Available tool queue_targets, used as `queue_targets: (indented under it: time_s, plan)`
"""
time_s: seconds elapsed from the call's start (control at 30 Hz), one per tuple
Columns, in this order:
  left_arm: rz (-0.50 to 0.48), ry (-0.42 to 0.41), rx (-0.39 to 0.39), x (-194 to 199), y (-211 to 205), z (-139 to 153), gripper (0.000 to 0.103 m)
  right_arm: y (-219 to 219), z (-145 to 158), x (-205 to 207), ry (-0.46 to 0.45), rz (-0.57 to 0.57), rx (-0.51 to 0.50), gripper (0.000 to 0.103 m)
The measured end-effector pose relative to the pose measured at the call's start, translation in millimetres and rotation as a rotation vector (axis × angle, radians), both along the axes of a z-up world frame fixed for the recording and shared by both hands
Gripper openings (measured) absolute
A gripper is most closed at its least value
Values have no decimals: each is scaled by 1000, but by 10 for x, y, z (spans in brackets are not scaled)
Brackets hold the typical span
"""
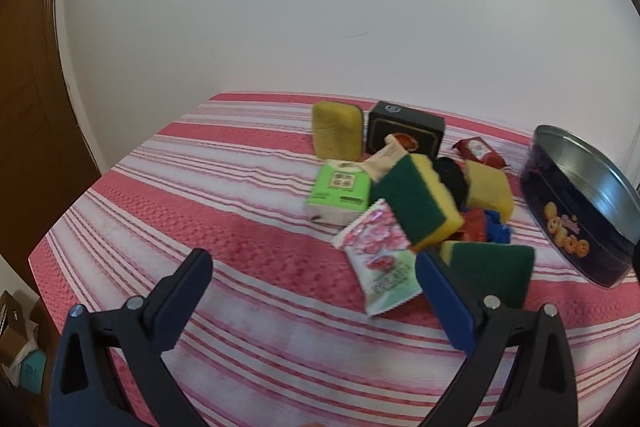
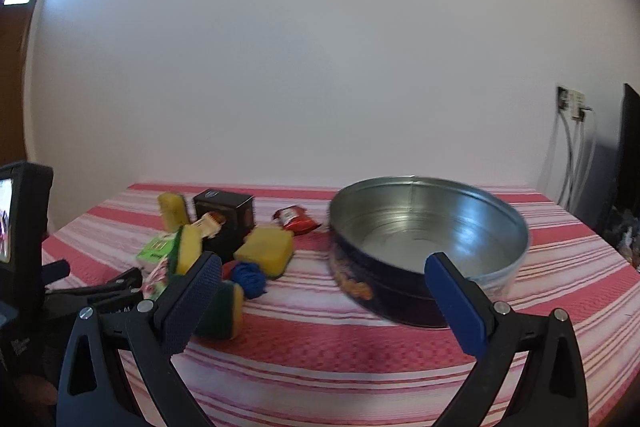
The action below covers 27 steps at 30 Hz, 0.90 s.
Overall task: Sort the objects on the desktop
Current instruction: 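Grasp the green-yellow sponge with the right tool while the left tool grasps the pink PULADA packet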
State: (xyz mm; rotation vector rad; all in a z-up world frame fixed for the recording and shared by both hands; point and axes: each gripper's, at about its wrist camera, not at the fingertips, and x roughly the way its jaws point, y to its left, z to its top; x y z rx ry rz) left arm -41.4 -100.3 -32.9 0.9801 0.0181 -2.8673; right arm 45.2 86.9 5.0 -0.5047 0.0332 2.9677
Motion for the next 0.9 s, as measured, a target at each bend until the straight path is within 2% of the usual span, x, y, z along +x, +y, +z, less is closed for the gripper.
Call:
queue_targets:
  time_s: [0.2, 0.37, 0.47, 0.57, 0.6, 0.63, 0.67, 0.73, 0.83, 0.9]
  plan:
    - [32, -15, -13, -21, -277, -79, 102, -142, -168, -247, -98, 96, -41, 103]
    - [59, -16, 11, -22, -506, -94, 103, -332, -333, -607, -224, 191, -96, 103]
    - [63, -25, 5, -43, -550, -107, 102, -412, -479, -858, -344, 257, -174, 103]
    - [60, -34, 10, -58, -562, -128, 102, -444, -595, -999, -416, 293, -269, 102]
    - [61, -38, 14, -66, -565, -134, 102, -446, -628, -1043, -431, 307, -293, 94]
    - [60, -40, 19, -69, -567, -134, 102, -449, -655, -1066, -444, 315, -310, 72]
    - [57, -41, 24, -72, -567, -137, 102, -454, -685, -1084, -460, 318, -317, 70]
    - [50, -41, 29, -84, -552, -135, 102, -449, -691, -1053, -455, 326, -325, 70]
    - [30, -39, 46, -101, -496, -121, 102, -451, -614, -910, -411, 328, -278, 70]
    - [-13, -41, 68, -108, -430, -112, 102, -366, -526, -826, -371, 337, -279, 70]
